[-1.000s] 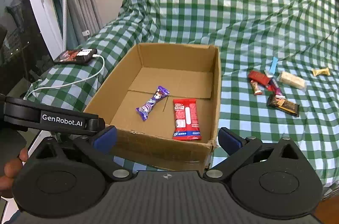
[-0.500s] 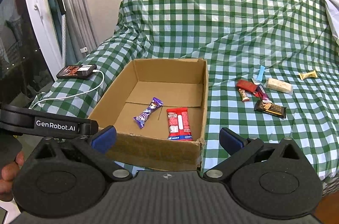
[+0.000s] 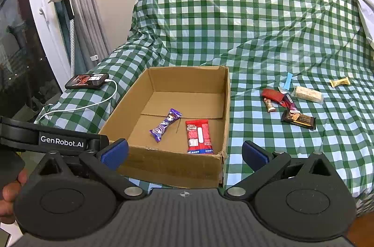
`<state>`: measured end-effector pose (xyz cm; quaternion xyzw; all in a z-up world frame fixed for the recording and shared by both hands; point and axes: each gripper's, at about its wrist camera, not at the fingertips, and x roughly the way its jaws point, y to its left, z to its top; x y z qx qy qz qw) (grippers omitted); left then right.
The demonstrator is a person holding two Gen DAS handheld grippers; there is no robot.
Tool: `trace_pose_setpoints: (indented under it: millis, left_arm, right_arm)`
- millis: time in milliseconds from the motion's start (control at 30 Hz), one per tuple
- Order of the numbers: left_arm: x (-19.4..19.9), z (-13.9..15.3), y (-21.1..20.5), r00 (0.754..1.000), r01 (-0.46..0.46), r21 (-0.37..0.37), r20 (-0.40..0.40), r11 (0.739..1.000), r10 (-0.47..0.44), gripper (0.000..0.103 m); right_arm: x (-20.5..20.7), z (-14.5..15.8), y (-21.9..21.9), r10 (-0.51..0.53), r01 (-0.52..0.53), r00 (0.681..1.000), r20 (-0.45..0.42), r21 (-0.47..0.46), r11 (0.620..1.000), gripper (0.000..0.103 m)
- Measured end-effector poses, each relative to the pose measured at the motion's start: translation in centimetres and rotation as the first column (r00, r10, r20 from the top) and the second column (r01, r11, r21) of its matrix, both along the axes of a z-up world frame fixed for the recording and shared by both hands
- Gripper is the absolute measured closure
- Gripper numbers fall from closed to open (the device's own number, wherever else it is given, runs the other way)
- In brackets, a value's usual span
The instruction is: Organize snacks
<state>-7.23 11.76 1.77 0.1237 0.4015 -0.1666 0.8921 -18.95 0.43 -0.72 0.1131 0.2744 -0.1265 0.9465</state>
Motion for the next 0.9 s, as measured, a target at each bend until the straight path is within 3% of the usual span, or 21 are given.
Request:
trace_pose_setpoints:
  millis: [900]
  left_arm:
    - [1.2, -1.2, -1.2, 0.999, 0.004, 0.040, -0.039, 0.999, -0.003, 0.000]
  right_arm:
    - [0.8, -1.1, -1.3, -0.001, 0.003, 1.000, -0.029, 0.048, 0.999, 0.001]
